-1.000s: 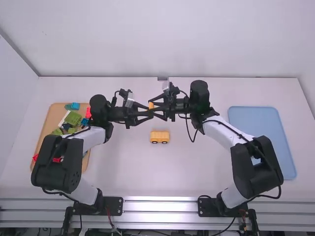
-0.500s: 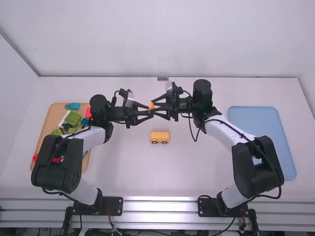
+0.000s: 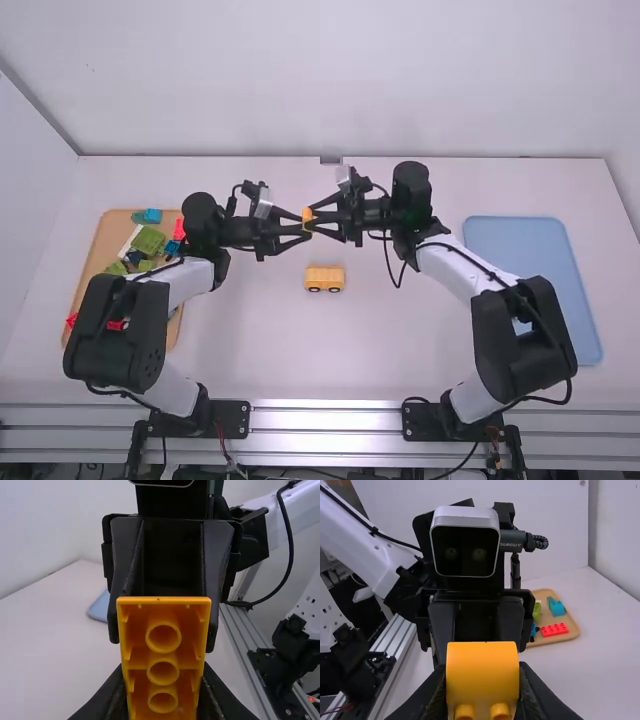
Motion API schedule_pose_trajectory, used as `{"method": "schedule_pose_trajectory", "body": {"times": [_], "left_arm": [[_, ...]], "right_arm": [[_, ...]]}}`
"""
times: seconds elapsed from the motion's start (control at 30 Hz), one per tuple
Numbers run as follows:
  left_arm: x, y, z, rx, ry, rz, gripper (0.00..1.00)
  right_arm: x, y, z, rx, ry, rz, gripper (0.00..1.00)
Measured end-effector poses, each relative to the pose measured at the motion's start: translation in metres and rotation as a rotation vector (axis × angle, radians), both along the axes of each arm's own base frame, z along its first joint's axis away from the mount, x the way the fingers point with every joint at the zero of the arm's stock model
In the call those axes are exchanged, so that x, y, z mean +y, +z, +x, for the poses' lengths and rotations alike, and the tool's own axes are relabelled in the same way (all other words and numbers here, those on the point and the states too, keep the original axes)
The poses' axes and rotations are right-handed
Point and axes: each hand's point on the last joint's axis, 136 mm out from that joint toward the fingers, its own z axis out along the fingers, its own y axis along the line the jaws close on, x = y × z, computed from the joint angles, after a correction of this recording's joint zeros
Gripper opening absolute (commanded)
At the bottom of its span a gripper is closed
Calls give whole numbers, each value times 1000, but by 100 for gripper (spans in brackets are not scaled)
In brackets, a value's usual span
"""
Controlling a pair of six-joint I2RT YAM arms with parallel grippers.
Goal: Assemble lego blocks to make yellow taxi
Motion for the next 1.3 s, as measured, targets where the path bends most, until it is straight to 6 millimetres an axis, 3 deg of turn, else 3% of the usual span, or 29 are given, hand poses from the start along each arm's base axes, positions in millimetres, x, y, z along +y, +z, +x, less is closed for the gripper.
{"method": "schedule_pose_trajectory", "body": {"times": [0.03, 0.1, 0.13, 0.17, 0.37, 0.57, 0.73, 0.77, 0.83, 0.9, 1.03, 1.1, 1.2, 1.3], "left_arm": [[0, 0, 0, -3, 0, 0, 33], [0, 0, 1, -3, 3, 0, 54], [0, 0, 1, -4, 5, 0, 69], [0, 0, 1, 3, 6, -1, 98], [1, -2, 9, 31, 52, -2, 99], [25, -30, 47, 208, 283, 24, 99], [83, -45, 73, 294, 479, 29, 99], [105, -51, 79, 334, 540, 35, 99], [118, -56, 83, 369, 576, 41, 99], [152, -74, 88, 494, 683, 72, 99], [182, -89, 80, 596, 837, 161, 99], [189, -82, 76, 581, 901, 200, 99], [206, -53, 67, 496, 1053, 266, 99], [222, -8, 51, 358, 1200, 283, 99]], "right_arm": [[0, 0, 0, 0, 1, 0, 24], [0, 0, -1, -2, 4, 1, 22], [1, 0, -2, -7, 9, 2, 20], [2, 0, -3, -8, 14, 2, 20], [3, 0, 1, -14, -11, -2, 17], [-21, -25, 42, 97, -236, -88, 17], [-47, -61, 65, 222, -405, -244, 15], [-48, -69, 66, 235, -429, -298, 14], [-46, -72, 66, 234, -440, -333, 14], [-32, -76, 61, 191, -444, -423, 14], [-2, -74, 45, 89, -405, -512, 14], [7, -74, 40, 59, -389, -529, 10], [26, -75, 38, 18, -357, -556, 6], [43, -97, 41, 34, -302, -643, 4]]}}
